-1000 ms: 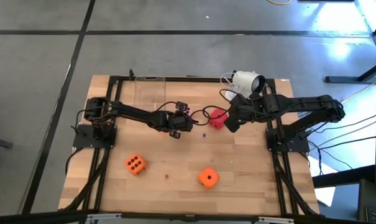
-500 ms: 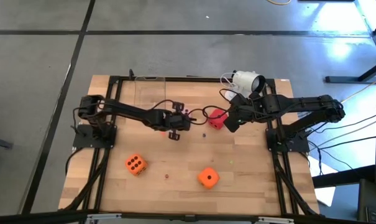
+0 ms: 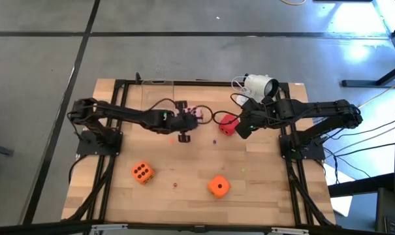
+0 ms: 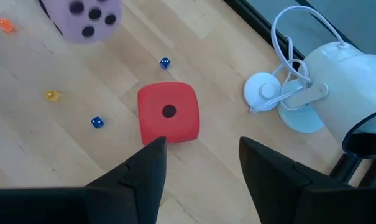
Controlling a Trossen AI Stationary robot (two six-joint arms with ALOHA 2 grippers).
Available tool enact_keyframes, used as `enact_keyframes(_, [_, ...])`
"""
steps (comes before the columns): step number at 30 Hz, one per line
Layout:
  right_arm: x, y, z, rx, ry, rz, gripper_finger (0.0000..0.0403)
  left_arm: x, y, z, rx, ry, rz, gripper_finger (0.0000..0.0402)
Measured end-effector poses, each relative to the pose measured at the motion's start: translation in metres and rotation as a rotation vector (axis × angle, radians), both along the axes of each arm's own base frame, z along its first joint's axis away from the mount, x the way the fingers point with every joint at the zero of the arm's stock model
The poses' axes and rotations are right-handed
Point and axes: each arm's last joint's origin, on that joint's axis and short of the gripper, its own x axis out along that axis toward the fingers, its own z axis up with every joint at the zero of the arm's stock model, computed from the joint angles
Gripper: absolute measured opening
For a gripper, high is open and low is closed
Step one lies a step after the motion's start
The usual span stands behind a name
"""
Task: Pick & Place Dice
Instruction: Put the large pink dice into the transparent bin
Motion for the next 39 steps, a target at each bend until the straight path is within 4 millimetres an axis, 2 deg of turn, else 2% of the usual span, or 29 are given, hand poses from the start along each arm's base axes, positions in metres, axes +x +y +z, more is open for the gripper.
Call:
enact_keyframes(7, [0.000, 0.000, 0.000, 0.000, -0.003, 0.001, 0.0200, -0.021, 0.005, 0.032, 0.011, -0.122, 0.092, 0.0010])
enact_keyframes(15, [0.001, 0.000, 0.000, 0.007, -0.005, 0.005, 0.0200, -0.048, 0.021, 0.053, 0.068, -0.158, 0.264, 0.0002])
enact_keyframes(22, [0.001, 0.000, 0.000, 0.009, -0.003, 0.010, 0.0200, -0.066, 0.040, 0.053, 0.046, -0.122, 0.392, 0.0000])
enact_keyframes(39, [0.001, 0.000, 0.000, 0.004, 0.004, 0.022, 0.0201, -0.095, 0.083, 0.044, -0.054, -0.107, 0.688, 0.0000])
